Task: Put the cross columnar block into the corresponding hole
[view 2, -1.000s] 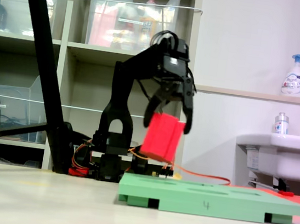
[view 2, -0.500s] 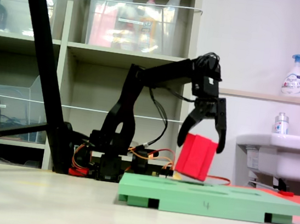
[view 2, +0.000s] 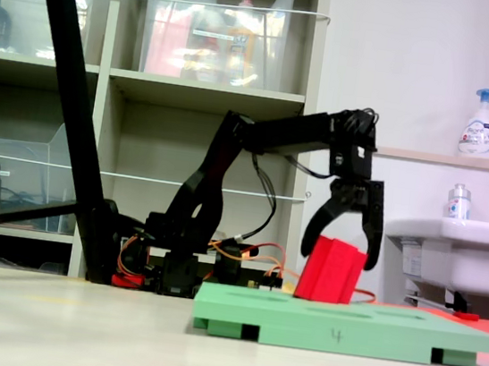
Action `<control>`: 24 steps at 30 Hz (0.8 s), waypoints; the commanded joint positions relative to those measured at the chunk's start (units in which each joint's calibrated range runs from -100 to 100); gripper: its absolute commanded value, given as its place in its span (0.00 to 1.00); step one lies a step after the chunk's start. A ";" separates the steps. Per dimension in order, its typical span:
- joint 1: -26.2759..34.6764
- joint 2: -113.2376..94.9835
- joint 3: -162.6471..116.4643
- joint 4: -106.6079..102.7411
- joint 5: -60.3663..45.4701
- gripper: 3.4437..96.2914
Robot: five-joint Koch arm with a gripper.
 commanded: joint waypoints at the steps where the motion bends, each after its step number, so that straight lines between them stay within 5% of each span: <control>1: 0.54 0.31 3.50 -1.57 0.29 0.38; 13: 0.54 6.45 3.50 -1.57 0.00 0.40; 18: 0.49 7.99 3.40 -1.57 -0.39 0.57; 24: 0.44 8.13 2.51 -1.57 -0.39 0.95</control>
